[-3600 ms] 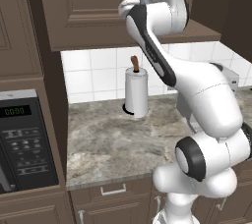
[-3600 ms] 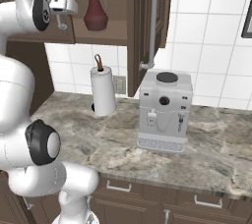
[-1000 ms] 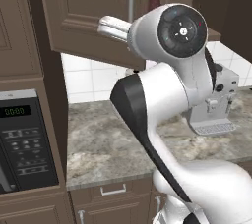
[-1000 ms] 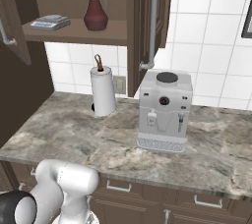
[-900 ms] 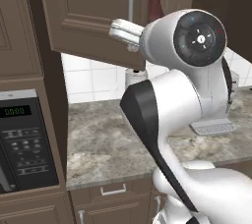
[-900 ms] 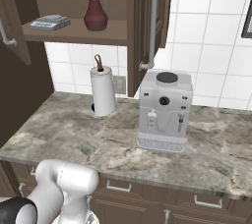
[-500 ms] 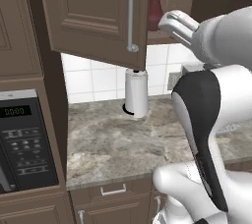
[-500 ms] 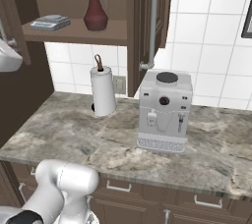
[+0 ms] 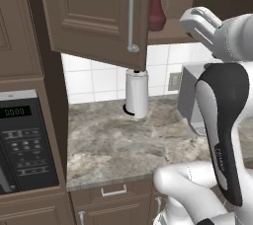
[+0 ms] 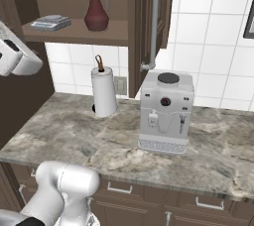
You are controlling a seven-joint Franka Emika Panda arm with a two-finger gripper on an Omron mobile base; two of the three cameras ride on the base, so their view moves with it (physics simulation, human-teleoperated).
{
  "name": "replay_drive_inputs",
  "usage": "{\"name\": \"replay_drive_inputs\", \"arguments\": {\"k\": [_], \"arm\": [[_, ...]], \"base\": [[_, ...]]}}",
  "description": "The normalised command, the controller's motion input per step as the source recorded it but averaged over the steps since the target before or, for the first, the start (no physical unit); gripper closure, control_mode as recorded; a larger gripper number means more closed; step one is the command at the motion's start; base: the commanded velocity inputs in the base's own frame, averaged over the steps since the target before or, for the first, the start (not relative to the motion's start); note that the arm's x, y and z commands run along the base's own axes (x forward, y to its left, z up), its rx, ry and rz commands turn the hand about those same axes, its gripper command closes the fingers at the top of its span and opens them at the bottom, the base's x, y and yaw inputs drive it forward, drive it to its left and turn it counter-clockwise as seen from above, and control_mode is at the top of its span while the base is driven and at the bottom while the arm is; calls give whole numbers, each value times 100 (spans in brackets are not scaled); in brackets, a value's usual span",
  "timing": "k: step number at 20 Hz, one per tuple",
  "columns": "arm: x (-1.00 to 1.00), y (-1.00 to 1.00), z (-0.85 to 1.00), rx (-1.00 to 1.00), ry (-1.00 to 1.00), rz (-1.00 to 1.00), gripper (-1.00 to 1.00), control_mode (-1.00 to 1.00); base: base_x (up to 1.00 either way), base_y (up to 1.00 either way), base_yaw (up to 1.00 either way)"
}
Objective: The dining table condiment station is running low on oil/vinegar bottle. Refill the condiment station by opening the cabinet and taking the oil/vinegar bottle from the cabinet and placing it on the dining table.
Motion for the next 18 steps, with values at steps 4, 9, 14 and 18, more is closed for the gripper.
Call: {"name": "replay_drive_inputs", "arguments": {"k": [4,9,14,18], "arm": [[33,-36,0,25,1,17,-100,-100],[46,-11,0,12,5,17,-100,-100],[60,6,-12,0,0,6,-100,-100],[59,0,-24,2,0,9,-100,-100]], "base": [[0,0,0],[0,0,0],[0,0,0],[0,0,0]]}}
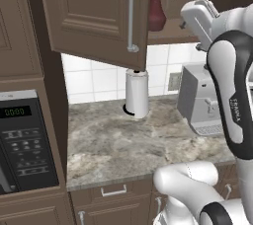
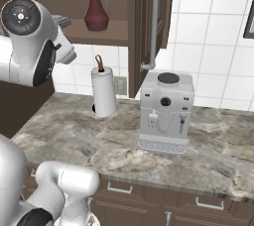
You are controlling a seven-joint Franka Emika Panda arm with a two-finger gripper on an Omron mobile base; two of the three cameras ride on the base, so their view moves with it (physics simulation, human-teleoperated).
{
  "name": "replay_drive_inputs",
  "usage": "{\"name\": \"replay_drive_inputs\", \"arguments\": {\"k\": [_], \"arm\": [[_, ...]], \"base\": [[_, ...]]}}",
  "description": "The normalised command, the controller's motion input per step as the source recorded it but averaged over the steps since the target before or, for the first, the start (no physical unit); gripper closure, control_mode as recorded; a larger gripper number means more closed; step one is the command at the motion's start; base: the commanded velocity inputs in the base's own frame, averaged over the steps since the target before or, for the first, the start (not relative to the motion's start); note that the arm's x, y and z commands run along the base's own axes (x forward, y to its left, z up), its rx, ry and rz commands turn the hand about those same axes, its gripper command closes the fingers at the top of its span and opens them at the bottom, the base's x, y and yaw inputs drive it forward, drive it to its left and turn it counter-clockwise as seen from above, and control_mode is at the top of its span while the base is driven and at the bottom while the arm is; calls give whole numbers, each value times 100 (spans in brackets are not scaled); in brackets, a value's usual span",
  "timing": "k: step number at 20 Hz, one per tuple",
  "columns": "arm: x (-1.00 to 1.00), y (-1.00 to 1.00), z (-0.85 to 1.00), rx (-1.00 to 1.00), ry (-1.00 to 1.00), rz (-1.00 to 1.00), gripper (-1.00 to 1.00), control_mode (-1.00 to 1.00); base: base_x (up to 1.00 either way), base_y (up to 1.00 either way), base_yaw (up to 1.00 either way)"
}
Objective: The dining table condiment station is running low on oil/vinegar bottle. Refill the condiment station by opening the cabinet and taking the oil/vinegar bottle from the cabinet and placing it on the dining table.
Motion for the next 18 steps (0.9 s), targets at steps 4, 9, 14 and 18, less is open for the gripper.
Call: {"name": "replay_drive_inputs", "arguments": {"k": [4,9,14,18], "arm": [[68,8,-9,5,0,14,-100,-100],[59,34,0,3,1,14,-100,-100],[25,51,1,5,5,15,-100,-100],[12,68,6,1,5,11,-100,-100]], "base": [[0,0,0],[0,0,0],[0,0,0],[0,0,0]]}}
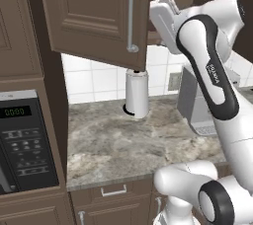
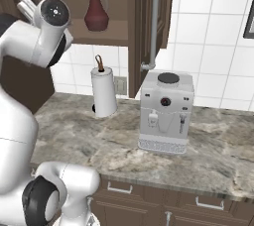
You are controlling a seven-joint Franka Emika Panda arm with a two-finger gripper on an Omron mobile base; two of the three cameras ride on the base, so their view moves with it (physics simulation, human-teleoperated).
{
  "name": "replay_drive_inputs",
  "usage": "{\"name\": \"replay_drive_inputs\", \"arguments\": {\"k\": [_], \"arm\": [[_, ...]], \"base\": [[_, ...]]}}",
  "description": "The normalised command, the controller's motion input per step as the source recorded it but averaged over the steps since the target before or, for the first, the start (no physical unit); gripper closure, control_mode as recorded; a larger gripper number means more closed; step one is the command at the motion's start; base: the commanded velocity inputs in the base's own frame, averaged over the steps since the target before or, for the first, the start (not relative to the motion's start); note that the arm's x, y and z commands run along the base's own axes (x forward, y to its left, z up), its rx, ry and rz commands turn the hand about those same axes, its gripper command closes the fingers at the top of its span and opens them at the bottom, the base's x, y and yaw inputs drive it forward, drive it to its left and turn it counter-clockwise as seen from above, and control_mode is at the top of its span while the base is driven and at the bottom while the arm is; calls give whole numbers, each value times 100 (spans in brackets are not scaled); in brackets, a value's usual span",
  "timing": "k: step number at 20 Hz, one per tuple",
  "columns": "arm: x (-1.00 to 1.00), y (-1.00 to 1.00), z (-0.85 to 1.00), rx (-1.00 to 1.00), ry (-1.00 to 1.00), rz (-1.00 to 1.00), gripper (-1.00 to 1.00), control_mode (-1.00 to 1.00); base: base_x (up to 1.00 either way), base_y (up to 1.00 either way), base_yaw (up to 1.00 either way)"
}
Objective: The dining table condiment station is running low on oil/vinegar bottle. Refill the condiment station by opening the cabinet and taking the oil/vinegar bottle from the cabinet and placing it on the dining table.
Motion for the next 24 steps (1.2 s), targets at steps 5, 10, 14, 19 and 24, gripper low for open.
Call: {"name": "replay_drive_inputs", "arguments": {"k": [5,10,14,19,24], "arm": [[7,81,11,0,3,11,-100,-100],[-25,67,24,5,10,25,-100,-100],[-58,92,21,9,8,31,-100,-100],[-57,100,4,4,2,26,-100,-100],[-7,39,0,0,-2,1,-100,-100]], "base": [[0,0,0],[0,0,0],[0,0,0],[0,0,0],[0,0,0]]}}
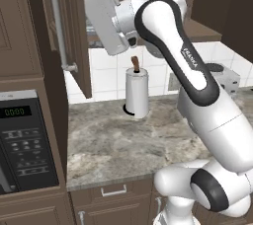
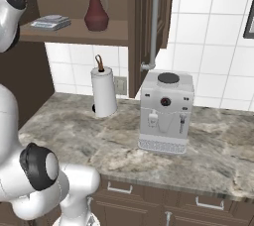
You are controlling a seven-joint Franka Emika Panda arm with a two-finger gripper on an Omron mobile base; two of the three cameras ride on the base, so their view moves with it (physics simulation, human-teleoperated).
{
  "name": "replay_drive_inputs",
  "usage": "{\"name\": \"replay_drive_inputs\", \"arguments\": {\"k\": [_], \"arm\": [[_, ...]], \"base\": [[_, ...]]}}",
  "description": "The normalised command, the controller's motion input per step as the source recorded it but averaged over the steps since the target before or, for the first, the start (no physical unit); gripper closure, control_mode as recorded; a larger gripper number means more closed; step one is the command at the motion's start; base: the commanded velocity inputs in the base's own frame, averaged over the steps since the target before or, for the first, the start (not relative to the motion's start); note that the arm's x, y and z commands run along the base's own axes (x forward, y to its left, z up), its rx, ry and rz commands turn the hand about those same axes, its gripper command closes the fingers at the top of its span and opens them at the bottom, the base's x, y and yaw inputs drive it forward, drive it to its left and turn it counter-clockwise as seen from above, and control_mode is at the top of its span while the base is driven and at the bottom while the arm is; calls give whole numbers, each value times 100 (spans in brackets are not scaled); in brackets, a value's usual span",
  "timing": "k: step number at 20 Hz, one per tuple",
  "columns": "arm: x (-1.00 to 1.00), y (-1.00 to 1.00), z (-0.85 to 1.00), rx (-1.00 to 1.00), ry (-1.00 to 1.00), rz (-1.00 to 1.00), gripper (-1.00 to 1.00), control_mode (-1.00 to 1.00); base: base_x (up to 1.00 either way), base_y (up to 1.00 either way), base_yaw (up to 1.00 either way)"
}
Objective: The dining table condiment station is running low on oil/vinegar bottle. Refill the condiment station by opening the cabinet and taking the oil/vinegar bottle from the cabinet and placing it on the dining table.
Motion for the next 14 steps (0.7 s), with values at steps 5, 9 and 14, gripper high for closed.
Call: {"name": "replay_drive_inputs", "arguments": {"k": [5,9,14], "arm": [[-12,-64,0,-8,-11,0,-100,-100],[-36,-100,-4,-27,-33,-9,-100,-100],[-9,-100,0,-32,-21,-31,-100,-100]], "base": [[0,0,0],[0,0,0],[0,0,0]]}}
